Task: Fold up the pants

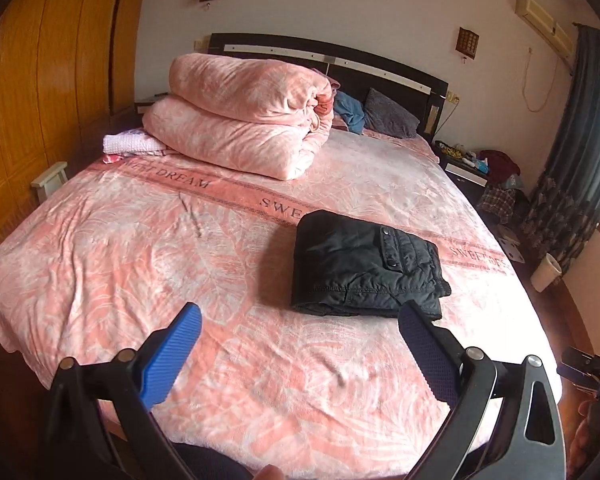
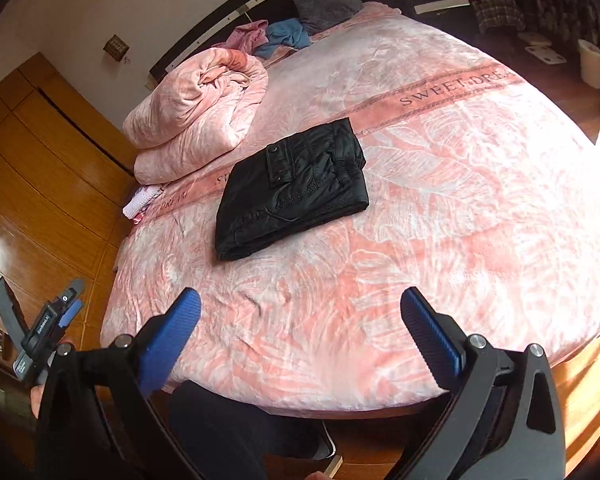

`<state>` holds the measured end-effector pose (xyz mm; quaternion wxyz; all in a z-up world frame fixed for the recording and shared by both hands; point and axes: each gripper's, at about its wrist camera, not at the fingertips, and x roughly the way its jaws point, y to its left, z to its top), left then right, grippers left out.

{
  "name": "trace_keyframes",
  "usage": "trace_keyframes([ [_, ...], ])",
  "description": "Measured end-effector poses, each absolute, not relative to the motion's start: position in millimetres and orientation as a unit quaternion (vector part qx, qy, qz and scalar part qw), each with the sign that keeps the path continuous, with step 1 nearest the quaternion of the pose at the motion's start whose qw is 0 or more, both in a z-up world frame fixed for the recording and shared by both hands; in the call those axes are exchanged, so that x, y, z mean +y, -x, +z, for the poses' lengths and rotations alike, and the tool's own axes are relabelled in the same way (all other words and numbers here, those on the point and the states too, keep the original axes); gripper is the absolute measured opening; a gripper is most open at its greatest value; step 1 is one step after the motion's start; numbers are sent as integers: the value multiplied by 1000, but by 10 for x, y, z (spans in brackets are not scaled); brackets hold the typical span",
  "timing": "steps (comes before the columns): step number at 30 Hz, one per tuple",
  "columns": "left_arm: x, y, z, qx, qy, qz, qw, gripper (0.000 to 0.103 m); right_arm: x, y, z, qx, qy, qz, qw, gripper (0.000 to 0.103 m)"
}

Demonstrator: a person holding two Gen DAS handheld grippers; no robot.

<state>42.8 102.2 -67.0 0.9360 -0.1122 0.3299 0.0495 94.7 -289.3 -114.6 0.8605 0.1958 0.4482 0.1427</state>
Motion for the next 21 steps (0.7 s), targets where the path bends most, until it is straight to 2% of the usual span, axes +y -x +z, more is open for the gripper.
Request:
trace_keyframes([
  [7,671,246,-266,347,102,-8,932,99,-2719,-224,-590,398,-106,128,902,100],
  [13,390,739,48,314,43,4,948,99,-2496,266,-159,351,-50,114,928,100],
  [21,325,1092,140,331,61,9,942,99,-2219,713,38,330,6,101,938,100],
])
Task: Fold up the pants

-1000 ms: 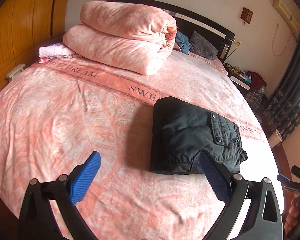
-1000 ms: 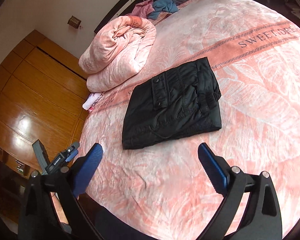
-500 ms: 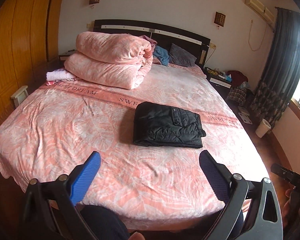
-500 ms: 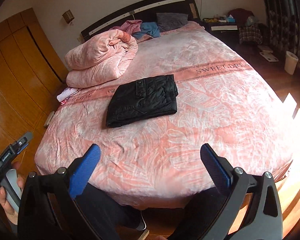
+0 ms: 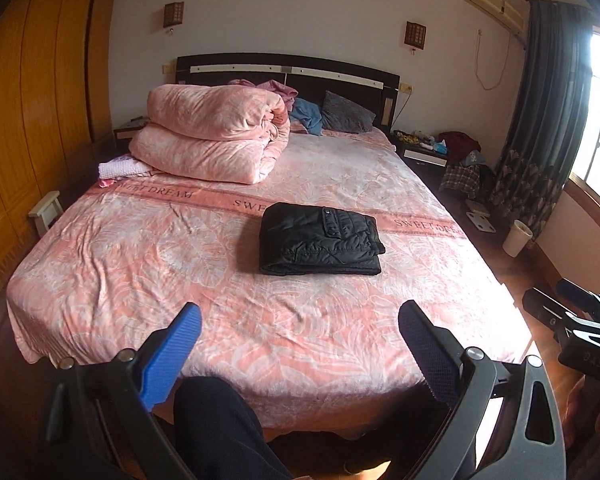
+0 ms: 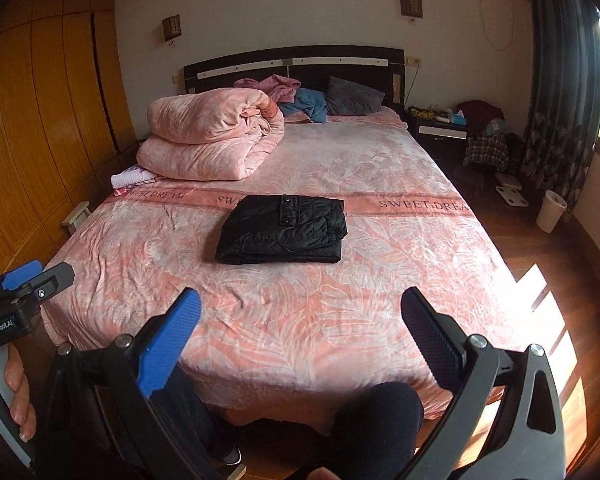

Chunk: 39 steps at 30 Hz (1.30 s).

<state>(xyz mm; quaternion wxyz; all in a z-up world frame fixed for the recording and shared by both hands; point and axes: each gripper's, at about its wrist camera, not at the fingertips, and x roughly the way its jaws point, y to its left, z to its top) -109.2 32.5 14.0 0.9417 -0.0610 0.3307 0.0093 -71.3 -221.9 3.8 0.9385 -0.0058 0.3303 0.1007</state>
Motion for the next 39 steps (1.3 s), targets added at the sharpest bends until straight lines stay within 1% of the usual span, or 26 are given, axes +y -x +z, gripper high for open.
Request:
trace_keyframes([
  [3,282,1199,144,330,45,14,943,99,-2159,833,74,323,16,98,941,100],
  [8,290,1297,115,332,54,14,942,99,-2114,935,80,322,23,98,941,100],
  [14,222,1352,119,322,19,31,946,99,-2091,943,73,324,20,96,941,100],
  [35,332,977,81,344,30,41,938,99,-1990,539,-64,351,19,110,930,100],
  [39,392,903,68,349,45,37,935,99,-1970,511,-70,349,18,113,930,100],
])
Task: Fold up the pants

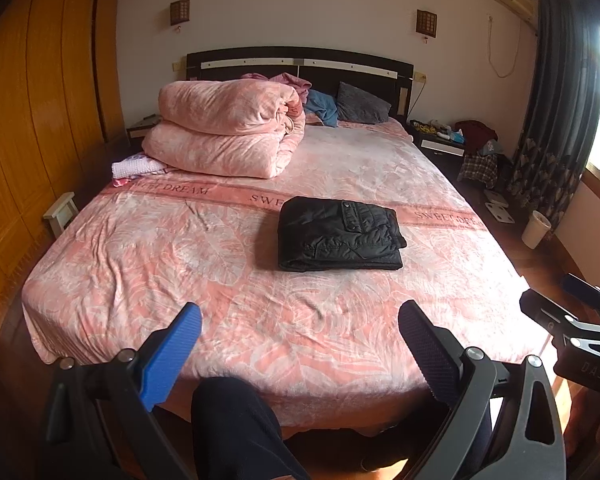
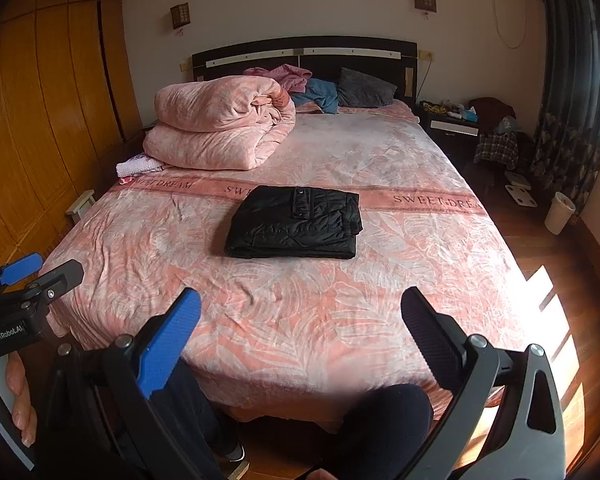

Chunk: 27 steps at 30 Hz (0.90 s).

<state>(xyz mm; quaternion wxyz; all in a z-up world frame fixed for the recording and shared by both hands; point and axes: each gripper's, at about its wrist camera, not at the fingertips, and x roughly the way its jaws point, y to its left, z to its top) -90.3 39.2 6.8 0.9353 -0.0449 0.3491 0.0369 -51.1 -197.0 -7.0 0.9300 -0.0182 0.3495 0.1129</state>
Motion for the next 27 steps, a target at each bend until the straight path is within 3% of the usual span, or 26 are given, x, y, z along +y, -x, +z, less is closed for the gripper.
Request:
trace_keyframes([
  [27,311,856,96,315,29,48,947,99,-1969,389,-244,360,0,112,926,100],
])
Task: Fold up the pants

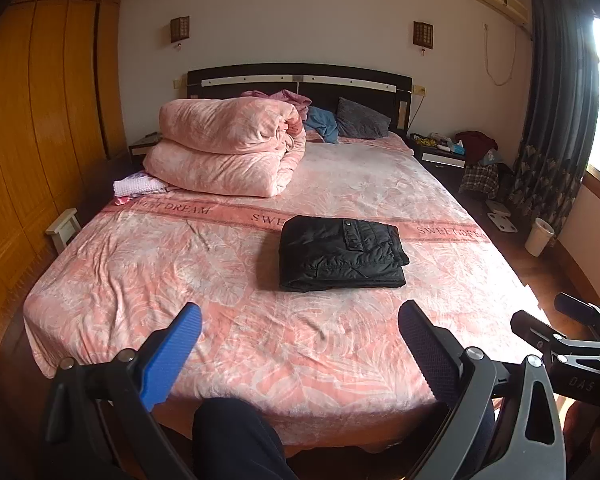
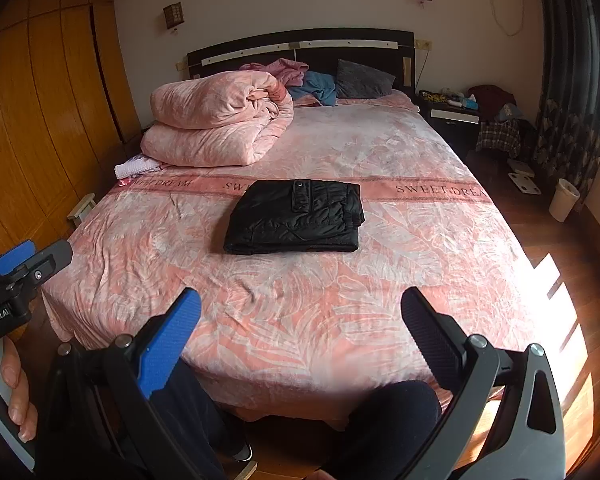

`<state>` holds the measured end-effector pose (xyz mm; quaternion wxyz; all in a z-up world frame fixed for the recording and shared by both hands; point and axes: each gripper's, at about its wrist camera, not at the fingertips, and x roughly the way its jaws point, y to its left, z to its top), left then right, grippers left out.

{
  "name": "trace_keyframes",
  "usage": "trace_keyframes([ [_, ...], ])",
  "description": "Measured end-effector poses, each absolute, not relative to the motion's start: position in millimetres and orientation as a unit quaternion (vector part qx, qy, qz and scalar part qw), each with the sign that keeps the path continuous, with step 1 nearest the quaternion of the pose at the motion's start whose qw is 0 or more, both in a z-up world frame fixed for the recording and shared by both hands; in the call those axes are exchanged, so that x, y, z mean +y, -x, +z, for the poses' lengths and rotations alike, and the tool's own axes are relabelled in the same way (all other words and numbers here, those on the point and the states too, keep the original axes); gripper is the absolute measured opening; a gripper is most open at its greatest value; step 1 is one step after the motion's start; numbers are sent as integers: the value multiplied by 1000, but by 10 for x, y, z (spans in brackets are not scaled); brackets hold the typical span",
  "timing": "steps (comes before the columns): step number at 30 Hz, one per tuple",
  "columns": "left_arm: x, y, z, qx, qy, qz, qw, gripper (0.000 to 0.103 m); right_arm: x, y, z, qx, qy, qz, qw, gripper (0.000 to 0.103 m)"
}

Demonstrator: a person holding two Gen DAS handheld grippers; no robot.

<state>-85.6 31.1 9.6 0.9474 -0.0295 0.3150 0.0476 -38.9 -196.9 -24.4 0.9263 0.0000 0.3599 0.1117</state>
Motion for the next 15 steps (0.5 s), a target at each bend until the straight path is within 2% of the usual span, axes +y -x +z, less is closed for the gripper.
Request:
trace_keyframes([
  [15,320,812,74,330,37,48,942,99,-1967,370,-278,362,-5,113,925,100],
])
